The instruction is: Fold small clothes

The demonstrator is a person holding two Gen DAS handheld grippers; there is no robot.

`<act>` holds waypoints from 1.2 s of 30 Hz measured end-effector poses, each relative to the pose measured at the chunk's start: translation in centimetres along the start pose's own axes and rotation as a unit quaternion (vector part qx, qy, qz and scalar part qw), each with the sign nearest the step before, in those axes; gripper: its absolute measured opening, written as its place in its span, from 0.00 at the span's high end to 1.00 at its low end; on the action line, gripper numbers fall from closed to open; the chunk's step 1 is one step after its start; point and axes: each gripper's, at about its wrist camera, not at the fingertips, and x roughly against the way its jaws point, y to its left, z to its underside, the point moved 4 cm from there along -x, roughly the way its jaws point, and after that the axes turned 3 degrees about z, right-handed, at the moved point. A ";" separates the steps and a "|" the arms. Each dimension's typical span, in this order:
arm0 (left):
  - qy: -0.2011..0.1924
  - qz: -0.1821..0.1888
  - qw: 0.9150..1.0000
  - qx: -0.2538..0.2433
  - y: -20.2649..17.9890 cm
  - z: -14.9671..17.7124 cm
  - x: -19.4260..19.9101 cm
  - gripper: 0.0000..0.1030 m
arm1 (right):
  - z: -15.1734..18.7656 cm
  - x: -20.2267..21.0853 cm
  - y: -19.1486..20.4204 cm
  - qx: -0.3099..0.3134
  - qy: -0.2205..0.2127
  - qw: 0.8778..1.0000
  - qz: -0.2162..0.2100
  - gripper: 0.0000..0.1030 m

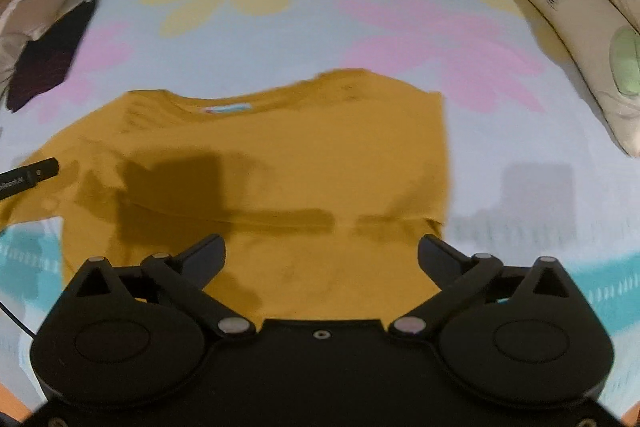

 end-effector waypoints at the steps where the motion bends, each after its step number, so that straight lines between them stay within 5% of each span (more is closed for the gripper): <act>1: -0.001 0.000 1.000 0.000 -0.1 0.1 -0.2 0.42 | 0.3 0.0 -0.7 -0.009 -0.009 1.000 -0.004 0.01; 5: 0.015 0.007 1.000 -0.006 -0.7 0.4 -1.5 0.42 | 1.1 -0.6 -3.2 -0.055 -0.046 0.997 -0.034 0.01; 8: 0.032 0.019 0.999 0.002 -0.8 0.7 -2.8 0.42 | 1.3 -2.5 -4.3 -0.082 -0.030 0.995 -0.045 0.06; 19: 0.038 0.052 0.997 0.032 -1.2 1.0 -5.5 0.44 | 0.1 -4.2 -5.4 -0.077 -0.070 0.993 -0.046 0.08; 23: 0.043 0.082 0.995 0.021 -2.1 1.2 -5.8 0.56 | 0.0 -4.1 -5.6 -0.089 -0.076 0.992 -0.054 0.08; 26: 0.040 0.068 0.997 0.003 -2.4 1.4 -6.0 0.63 | 0.0 -4.0 -5.3 -0.080 -0.082 0.992 -0.050 0.08; 30: 0.021 0.082 0.996 0.025 -1.7 1.5 -5.5 0.95 | -0.2 -3.7 -5.1 -0.076 -0.091 0.992 -0.049 0.08; 36: -0.037 0.098 0.994 0.038 -0.8 -0.4 -1.7 0.96 | -0.3 -3.4 -4.9 -0.072 -0.096 0.992 -0.046 0.08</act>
